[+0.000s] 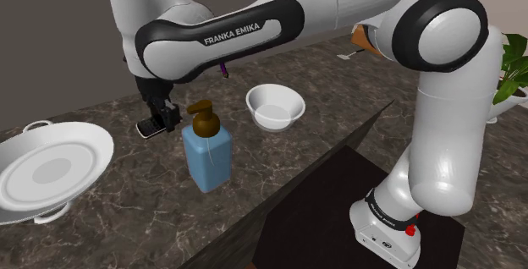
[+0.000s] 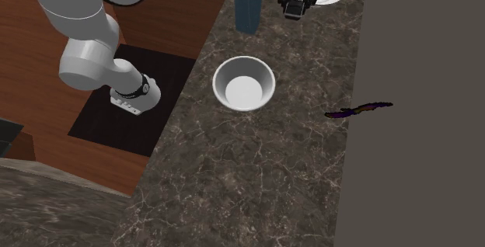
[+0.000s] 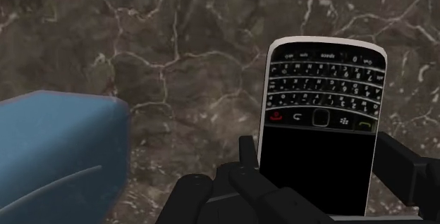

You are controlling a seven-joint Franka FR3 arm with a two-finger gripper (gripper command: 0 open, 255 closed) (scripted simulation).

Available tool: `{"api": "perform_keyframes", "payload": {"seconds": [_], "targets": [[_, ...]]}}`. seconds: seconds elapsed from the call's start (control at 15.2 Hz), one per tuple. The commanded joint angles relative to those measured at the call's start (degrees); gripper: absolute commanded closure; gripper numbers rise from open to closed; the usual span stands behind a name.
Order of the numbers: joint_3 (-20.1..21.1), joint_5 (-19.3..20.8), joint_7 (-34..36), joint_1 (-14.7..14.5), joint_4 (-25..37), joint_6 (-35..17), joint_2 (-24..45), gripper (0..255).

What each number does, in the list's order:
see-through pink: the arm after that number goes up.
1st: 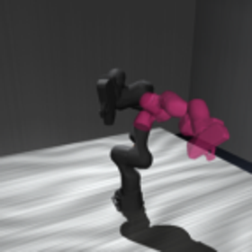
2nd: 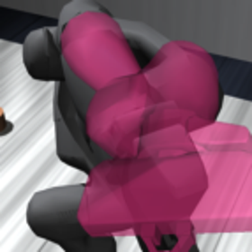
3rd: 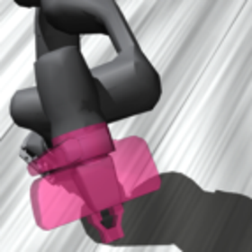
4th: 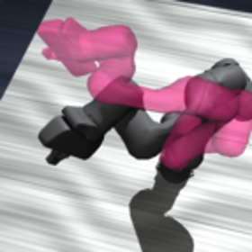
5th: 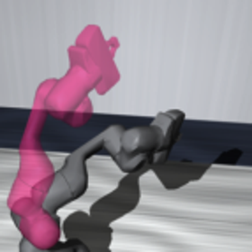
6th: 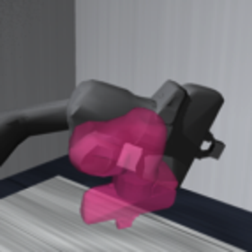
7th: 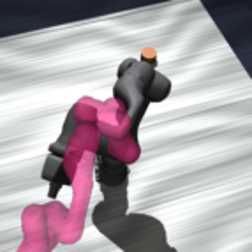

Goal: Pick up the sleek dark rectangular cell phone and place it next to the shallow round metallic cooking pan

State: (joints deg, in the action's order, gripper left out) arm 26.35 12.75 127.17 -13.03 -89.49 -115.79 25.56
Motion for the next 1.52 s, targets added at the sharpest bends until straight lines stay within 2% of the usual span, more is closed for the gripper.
{"api": "perform_keyframes", "payload": {"seconds": [0.0, 0.73, 1.25, 1.32, 1.45], "targets": [[-0.1, 0.3, 0.2, 0.0, -0.9, -1.4, 0.5, 255], [-1.2, 2.2, 1.5, -0.4, -4.9, -8.2, 3.6, 255], [-2.5, 1.4, 1.0, -1.6, -5.0, -8.5, 3.5, 255], [-2.7, 1.5, 1.0, -1.6, -4.4, -8.4, 4.0, 0], [-2.7, 1.7, 1.3, -2.0, -3.8, -8.2, 4.4, 0]]}}
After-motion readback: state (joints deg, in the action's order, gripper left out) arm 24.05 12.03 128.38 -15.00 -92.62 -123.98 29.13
